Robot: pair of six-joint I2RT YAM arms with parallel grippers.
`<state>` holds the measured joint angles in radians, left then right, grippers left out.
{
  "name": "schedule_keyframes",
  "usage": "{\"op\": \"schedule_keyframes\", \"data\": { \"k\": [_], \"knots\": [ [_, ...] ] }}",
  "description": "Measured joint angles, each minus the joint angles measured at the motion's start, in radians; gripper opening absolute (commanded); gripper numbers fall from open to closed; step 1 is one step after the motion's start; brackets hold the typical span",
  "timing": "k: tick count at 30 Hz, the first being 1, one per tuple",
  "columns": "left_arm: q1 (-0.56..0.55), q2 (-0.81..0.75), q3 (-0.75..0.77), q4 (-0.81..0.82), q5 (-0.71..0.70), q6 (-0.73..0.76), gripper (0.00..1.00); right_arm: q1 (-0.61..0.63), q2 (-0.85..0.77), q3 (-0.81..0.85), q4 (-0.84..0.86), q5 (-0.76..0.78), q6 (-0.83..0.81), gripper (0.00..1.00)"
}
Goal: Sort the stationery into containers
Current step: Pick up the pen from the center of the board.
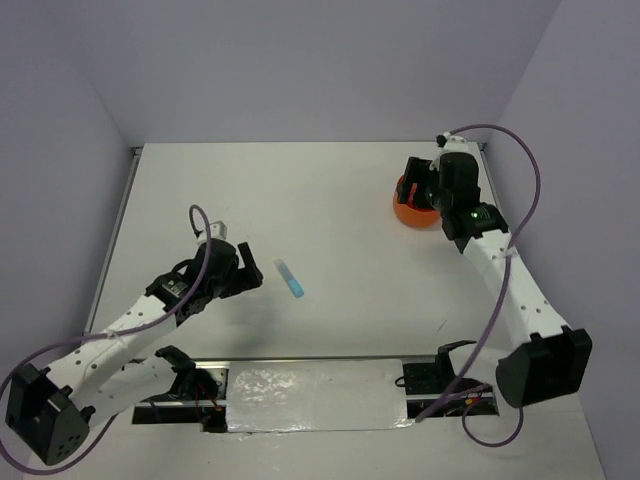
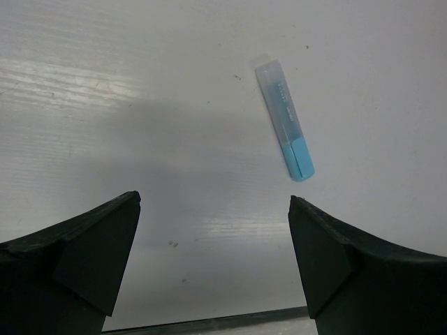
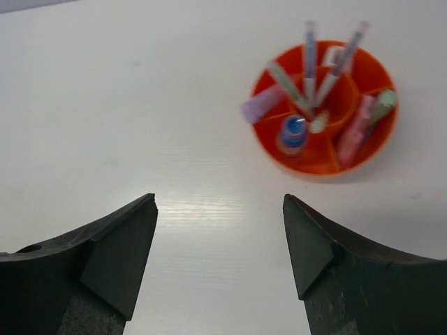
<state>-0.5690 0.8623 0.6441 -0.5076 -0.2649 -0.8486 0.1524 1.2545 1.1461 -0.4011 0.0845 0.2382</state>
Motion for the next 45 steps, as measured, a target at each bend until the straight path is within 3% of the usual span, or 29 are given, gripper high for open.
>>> {"op": "schedule_keyframes", "data": {
  "k": [7, 14, 22, 31, 33, 34, 35, 37, 38, 40, 41, 45],
  "knots": [
    [-0.060, 0.224, 0.060, 0.039, -0.062, -0.102, 0.99, 0.154, -0.224, -0.158, 0.042, -0.126, 0.002, 0.80],
    [-0.133, 0.562, 0.363, -0.097, -0.212, -0.286, 0.99, 0.211, -0.293, -0.289, 0.040, -0.174, 0.016, 0.80],
    [-0.151, 0.892, 0.584, -0.203, -0.231, -0.383, 0.94, 0.289, -0.333, -0.372, 0.065, -0.187, 0.050, 0.80],
    [-0.151, 1.000, 0.585, -0.188, -0.200, -0.393, 0.66, 0.468, -0.314, -0.453, 0.161, -0.209, 0.110, 0.79],
    [-0.151, 1.004, 0.578, -0.169, -0.193, -0.401, 0.55, 0.532, -0.301, -0.483, 0.224, -0.218, 0.143, 0.80],
    [-0.150, 1.004, 0.575, -0.157, -0.189, -0.407, 0.46, 0.562, -0.289, -0.502, 0.263, -0.223, 0.164, 0.80],
    [-0.150, 1.003, 0.571, -0.142, -0.184, -0.412, 0.31, 0.589, -0.270, -0.525, 0.311, -0.229, 0.182, 0.80],
    [-0.150, 0.999, 0.560, -0.116, -0.183, -0.412, 0.21, 0.626, -0.219, -0.571, 0.399, -0.239, 0.229, 0.81],
    [-0.150, 0.992, 0.551, -0.106, -0.183, -0.407, 0.10, 0.636, -0.185, -0.603, 0.455, -0.240, 0.256, 0.82],
    [-0.150, 0.975, 0.528, -0.084, -0.183, -0.412, 0.01, 0.641, -0.124, -0.659, 0.539, -0.241, 0.309, 0.91],
    [-0.150, 0.962, 0.510, -0.067, -0.182, -0.412, 0.00, 0.644, -0.094, -0.688, 0.586, -0.240, 0.332, 1.00],
    [-0.146, 0.886, 0.420, -0.010, -0.158, -0.422, 0.00, 0.661, 0.010, -0.757, 0.772, -0.245, 0.401, 1.00]
  ]
}}
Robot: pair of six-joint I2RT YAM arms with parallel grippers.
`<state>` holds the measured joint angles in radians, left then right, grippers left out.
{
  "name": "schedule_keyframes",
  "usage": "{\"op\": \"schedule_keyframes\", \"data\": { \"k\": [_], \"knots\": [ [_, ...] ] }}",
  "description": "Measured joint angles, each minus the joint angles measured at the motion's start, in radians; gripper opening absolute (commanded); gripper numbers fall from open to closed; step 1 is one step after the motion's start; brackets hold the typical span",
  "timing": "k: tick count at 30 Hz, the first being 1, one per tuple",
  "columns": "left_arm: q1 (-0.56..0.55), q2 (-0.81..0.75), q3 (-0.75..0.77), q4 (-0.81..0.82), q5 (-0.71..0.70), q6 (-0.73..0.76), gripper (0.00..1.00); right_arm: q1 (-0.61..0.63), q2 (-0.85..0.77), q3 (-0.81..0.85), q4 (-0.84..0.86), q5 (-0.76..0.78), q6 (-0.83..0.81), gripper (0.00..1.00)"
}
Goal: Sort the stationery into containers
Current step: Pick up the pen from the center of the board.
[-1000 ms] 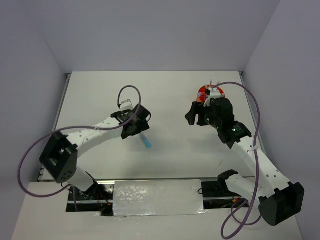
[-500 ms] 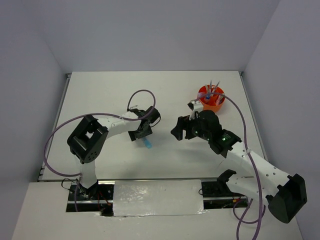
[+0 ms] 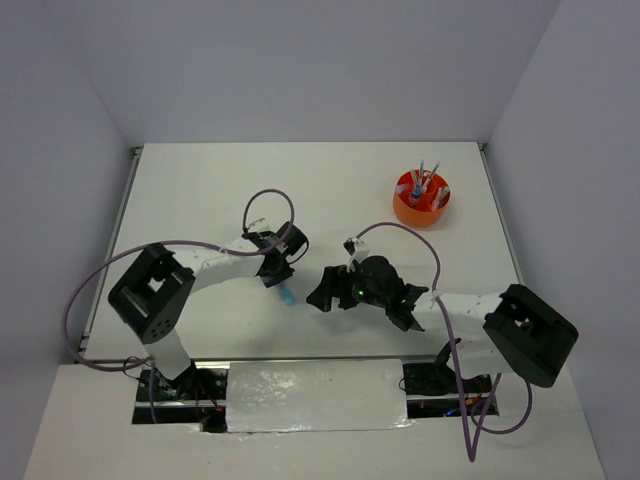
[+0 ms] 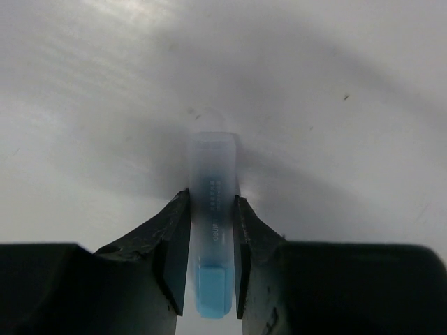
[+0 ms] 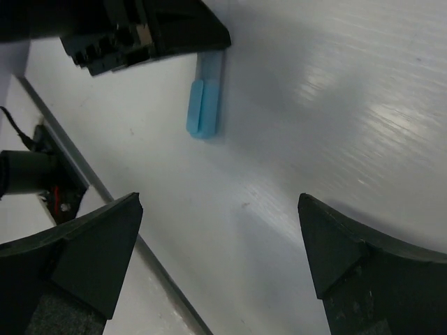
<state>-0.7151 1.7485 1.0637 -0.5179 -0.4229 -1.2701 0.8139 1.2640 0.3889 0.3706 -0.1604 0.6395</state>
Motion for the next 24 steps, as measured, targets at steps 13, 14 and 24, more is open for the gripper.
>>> {"op": "schedule_keyframes", "data": {
  "k": [13, 14, 24],
  "knots": [
    [-0.014, -0.451, -0.303, 0.215, 0.115, -0.069, 0.00, 0.073, 0.263, 0.019, 0.452, -0.076, 0.098, 0.66],
    [-0.014, -0.475, -0.317, 0.225, 0.117, -0.074, 0.00, 0.078, 0.275, 0.022, 0.467, -0.087, 0.100, 0.63],
    [-0.013, -0.579, -0.356, 0.271, 0.134, -0.095, 0.00, 0.133, 0.305, 0.083, 0.526, -0.116, 0.050, 0.17]
  ]
}}
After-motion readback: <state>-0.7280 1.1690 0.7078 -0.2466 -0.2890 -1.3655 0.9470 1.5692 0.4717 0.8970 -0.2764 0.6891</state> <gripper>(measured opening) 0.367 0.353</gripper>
